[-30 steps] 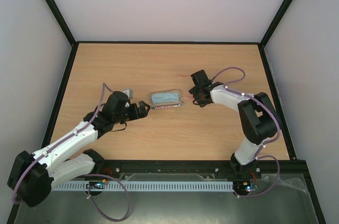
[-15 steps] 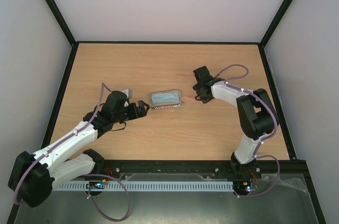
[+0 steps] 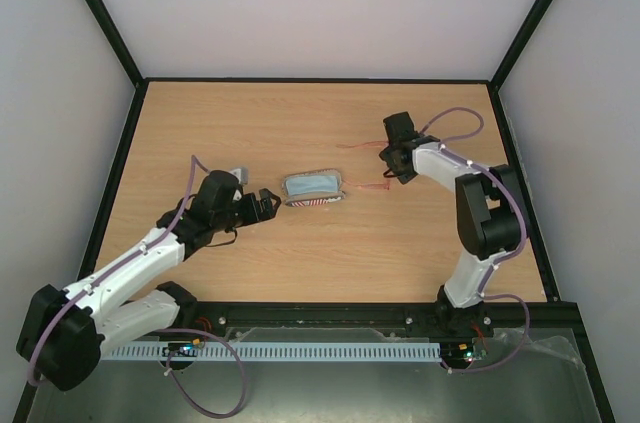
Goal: Organize the sunglasses
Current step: Pick up the sunglasses from the center of the board.
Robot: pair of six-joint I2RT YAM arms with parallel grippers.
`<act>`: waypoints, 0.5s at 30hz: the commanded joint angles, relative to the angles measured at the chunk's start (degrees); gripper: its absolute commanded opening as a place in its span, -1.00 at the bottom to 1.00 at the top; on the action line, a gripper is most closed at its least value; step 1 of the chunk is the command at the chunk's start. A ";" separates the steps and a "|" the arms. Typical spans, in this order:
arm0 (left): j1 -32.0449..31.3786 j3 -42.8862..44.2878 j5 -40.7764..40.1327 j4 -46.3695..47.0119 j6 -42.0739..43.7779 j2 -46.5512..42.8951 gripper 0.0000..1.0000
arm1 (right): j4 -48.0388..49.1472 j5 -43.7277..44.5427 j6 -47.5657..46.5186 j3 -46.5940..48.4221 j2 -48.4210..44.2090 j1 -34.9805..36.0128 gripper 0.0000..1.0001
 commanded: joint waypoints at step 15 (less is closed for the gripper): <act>0.42 0.01 1.19 2.60 0.26 3.07 0.99 | -6.54 0.82 -0.38 -4.90 -7.78 7.63 0.21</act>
